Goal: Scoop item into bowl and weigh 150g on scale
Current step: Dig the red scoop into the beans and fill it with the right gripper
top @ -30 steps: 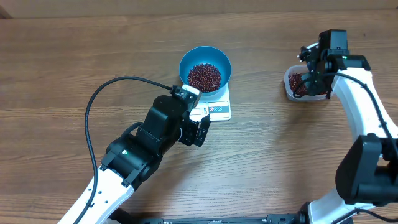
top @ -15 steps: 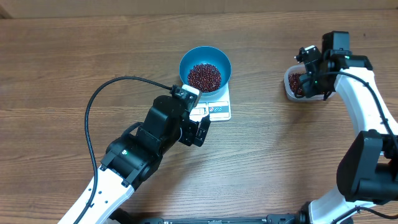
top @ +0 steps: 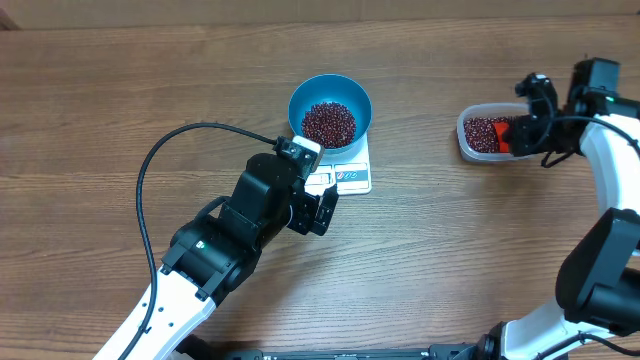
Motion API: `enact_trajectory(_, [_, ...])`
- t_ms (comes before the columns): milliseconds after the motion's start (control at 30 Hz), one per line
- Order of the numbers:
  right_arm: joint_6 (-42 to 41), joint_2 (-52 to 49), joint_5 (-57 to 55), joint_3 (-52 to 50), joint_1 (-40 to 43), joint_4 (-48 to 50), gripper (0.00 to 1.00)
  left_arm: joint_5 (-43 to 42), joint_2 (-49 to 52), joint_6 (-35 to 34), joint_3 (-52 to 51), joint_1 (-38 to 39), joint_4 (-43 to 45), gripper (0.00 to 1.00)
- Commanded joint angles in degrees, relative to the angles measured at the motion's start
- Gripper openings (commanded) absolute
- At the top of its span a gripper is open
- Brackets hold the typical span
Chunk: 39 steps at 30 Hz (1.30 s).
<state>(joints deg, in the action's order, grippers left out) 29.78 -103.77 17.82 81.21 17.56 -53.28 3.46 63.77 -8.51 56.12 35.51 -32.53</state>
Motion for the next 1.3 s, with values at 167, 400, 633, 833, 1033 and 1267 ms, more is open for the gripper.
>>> enact_trajectory(167, [-4.2, -0.9, 5.4, 0.1, 0.2, -1.0, 0.04, -0.1, -0.1, 1.2, -0.5, -0.2, 0.2, 1.00])
enact_trajectory(400, [-8.7, -1.0, 5.5, 0.1, 0.2, -0.4, 0.04, -0.1, -0.1, 1.3, -0.5, -0.2, 0.2, 0.99])
enact_trajectory(633, [-13.6, -2.6, 5.7, 0.1, 0.2, 0.2, 0.04, -0.1, -0.1, 1.3, -0.5, -0.2, 0.2, 1.00])
enact_trajectory(833, [-13.8, -2.8, 5.8, 0.1, 0.6, 0.2, 0.04, -0.1, -0.1, 1.3, -0.5, -0.2, 0.2, 0.99])
enact_trajectory(1033, [-16.4, -2.8, 5.9, 0.1, 3.9, 0.5, 0.04, -0.1, -0.1, 1.3, -0.5, -0.2, 0.2, 0.99])
enact_trajectory(1267, [-17.8, -3.7, 5.8, 0.1, 5.6, -0.2, 0.04, -0.1, -0.1, 1.2, -0.5, -0.2, 0.2, 1.00])
